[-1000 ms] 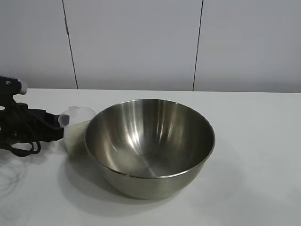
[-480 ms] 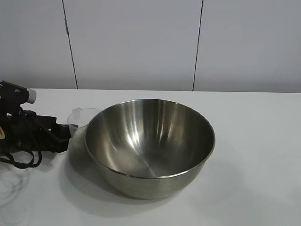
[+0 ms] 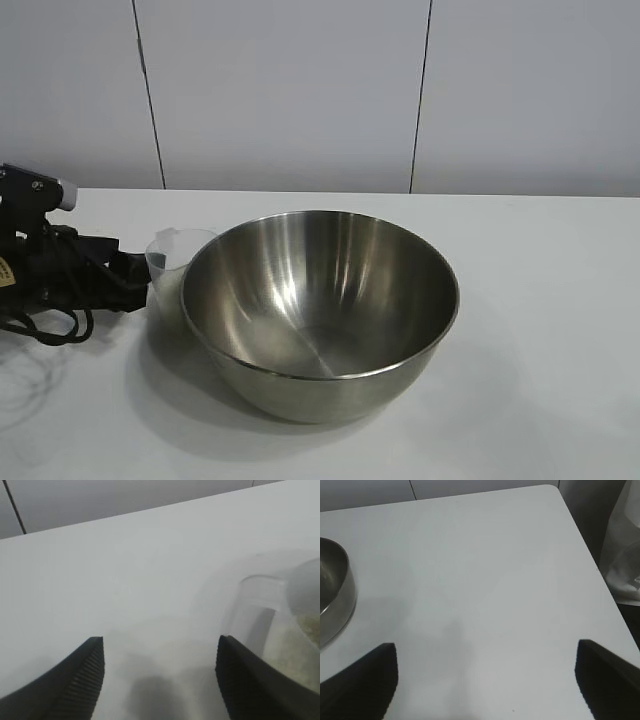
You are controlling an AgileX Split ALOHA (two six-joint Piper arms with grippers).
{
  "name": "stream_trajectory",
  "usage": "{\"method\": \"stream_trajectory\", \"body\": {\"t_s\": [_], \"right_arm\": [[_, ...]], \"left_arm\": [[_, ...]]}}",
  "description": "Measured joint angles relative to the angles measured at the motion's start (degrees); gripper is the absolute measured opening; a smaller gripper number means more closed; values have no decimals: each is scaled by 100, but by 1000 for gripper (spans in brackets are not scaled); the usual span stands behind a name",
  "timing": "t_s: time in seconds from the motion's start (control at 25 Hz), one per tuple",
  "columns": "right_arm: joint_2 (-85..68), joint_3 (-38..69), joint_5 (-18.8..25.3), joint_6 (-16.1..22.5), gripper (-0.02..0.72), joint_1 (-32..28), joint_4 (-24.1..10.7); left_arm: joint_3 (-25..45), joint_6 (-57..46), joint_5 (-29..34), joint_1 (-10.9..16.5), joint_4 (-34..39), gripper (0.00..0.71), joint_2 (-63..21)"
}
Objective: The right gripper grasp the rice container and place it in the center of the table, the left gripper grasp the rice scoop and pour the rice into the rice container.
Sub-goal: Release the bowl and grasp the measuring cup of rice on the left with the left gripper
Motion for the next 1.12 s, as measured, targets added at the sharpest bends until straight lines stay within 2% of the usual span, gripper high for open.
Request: {"method": "stream_trajectory", "body": {"t_s": [0.48, 0.88, 1.12], "right_arm": [[0, 0, 6, 0, 659, 0, 0], [0, 0, 6, 0, 659, 0, 0], [0, 0, 6, 0, 659, 0, 0]], "left_arm": [[-94, -95, 0, 0, -152, 470, 0], [-188, -109, 0, 0, 665, 470, 0], [-188, -109, 0, 0, 754, 470, 0]]}}
